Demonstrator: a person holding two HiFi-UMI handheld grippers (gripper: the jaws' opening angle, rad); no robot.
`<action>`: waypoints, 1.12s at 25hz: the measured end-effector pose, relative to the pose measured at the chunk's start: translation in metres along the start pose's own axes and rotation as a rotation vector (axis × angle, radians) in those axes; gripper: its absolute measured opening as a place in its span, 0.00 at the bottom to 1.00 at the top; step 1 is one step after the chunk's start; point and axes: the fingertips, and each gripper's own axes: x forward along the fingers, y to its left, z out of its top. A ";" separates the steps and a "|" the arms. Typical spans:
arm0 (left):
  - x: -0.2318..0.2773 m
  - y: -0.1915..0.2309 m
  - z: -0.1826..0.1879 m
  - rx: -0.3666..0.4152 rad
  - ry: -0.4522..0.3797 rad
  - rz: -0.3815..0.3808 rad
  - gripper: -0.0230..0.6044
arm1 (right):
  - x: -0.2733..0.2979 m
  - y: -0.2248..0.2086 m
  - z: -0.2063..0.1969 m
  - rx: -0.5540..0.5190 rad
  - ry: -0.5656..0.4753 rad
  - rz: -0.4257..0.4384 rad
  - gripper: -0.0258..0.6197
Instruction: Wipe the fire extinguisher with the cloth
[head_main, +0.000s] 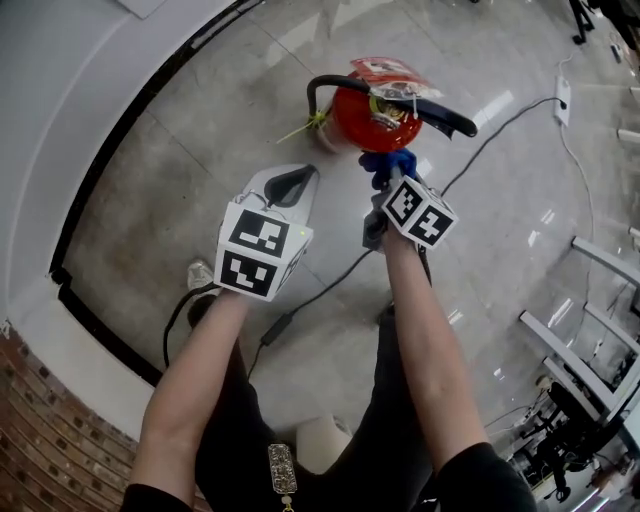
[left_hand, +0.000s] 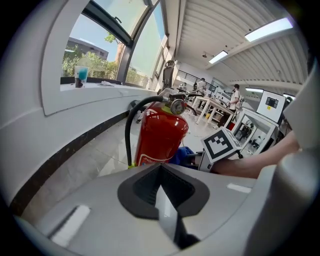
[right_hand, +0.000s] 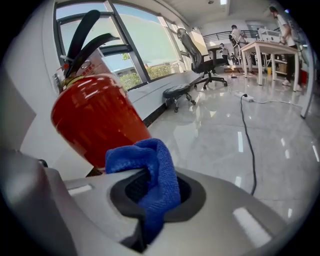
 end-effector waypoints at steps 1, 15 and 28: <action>-0.002 0.002 -0.002 0.000 0.004 -0.007 0.05 | -0.001 0.006 -0.009 -0.001 0.011 0.004 0.09; -0.070 0.064 -0.024 0.016 -0.038 -0.025 0.05 | 0.060 0.139 -0.049 0.245 0.013 0.034 0.09; -0.009 0.061 -0.040 0.045 -0.081 0.040 0.05 | 0.050 0.110 -0.054 0.080 -0.111 0.134 0.09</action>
